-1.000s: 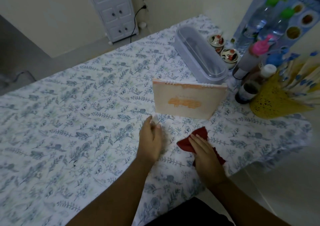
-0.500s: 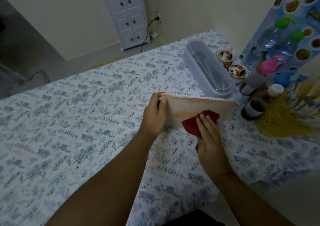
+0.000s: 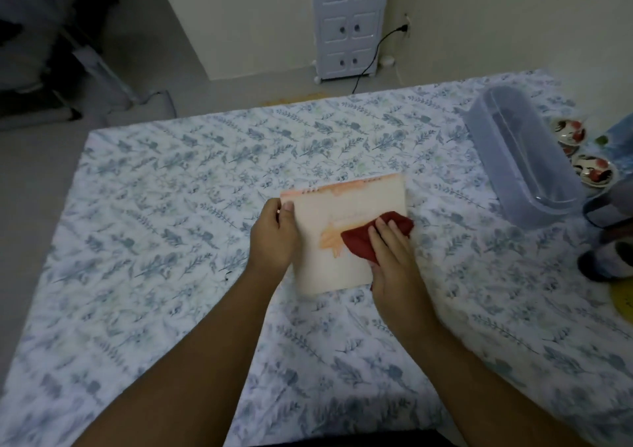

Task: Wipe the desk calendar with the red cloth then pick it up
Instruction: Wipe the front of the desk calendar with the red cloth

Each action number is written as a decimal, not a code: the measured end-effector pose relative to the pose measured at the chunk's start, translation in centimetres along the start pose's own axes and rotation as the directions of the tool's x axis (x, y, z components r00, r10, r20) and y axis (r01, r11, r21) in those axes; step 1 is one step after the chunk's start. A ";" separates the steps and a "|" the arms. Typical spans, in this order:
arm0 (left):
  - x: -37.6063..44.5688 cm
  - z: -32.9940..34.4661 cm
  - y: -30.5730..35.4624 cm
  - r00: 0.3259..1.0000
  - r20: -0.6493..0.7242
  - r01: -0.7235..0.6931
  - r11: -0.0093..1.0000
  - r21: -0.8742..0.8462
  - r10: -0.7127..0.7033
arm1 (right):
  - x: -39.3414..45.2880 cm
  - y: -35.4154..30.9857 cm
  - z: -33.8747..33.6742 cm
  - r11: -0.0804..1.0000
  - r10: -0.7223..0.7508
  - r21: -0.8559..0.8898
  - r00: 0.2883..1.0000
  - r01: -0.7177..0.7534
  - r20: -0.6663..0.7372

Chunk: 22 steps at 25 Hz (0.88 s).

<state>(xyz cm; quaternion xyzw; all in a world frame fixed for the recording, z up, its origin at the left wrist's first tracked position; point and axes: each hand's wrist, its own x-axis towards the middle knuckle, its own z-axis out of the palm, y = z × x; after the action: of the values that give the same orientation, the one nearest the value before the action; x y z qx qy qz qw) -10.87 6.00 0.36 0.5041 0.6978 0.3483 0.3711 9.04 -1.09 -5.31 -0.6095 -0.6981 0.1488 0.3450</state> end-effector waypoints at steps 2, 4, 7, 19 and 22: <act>0.8 -1.8 -2.1 0.994 -0.019 0.106 0.992 0.068 -0.105 | 0.4 -1.0 2.0 0.999 0.010 -0.043 0.999 -0.008 0.051; 1.5 -2.8 -4.0 0.979 -0.014 0.202 0.972 0.123 -0.202 | 0.4 -1.8 3.9 0.993 0.043 -0.117 0.989 -0.026 0.145; 2.5 -3.0 -5.5 0.946 0.008 0.320 0.938 0.129 -0.324 | -0.6 -2.1 5.5 0.974 0.138 -0.214 0.934 -0.069 0.330; -0.4 -1.0 -13.4 0.975 0.184 -0.218 0.723 0.655 0.128 | 1.5 -1.1 7.3 0.925 0.173 -0.380 0.865 0.022 0.471; -0.3 -0.7 -13.3 0.976 0.170 -0.216 0.721 0.659 0.137 | 2.9 -1.4 8.4 0.913 0.214 -0.407 0.885 -0.031 0.413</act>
<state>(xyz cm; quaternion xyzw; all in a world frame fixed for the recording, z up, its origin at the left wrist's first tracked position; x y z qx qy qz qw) -17.36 2.29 -10.66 0.6864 0.7036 0.0781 0.1665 2.40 3.22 -9.60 -0.6584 -0.7333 0.1656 0.0361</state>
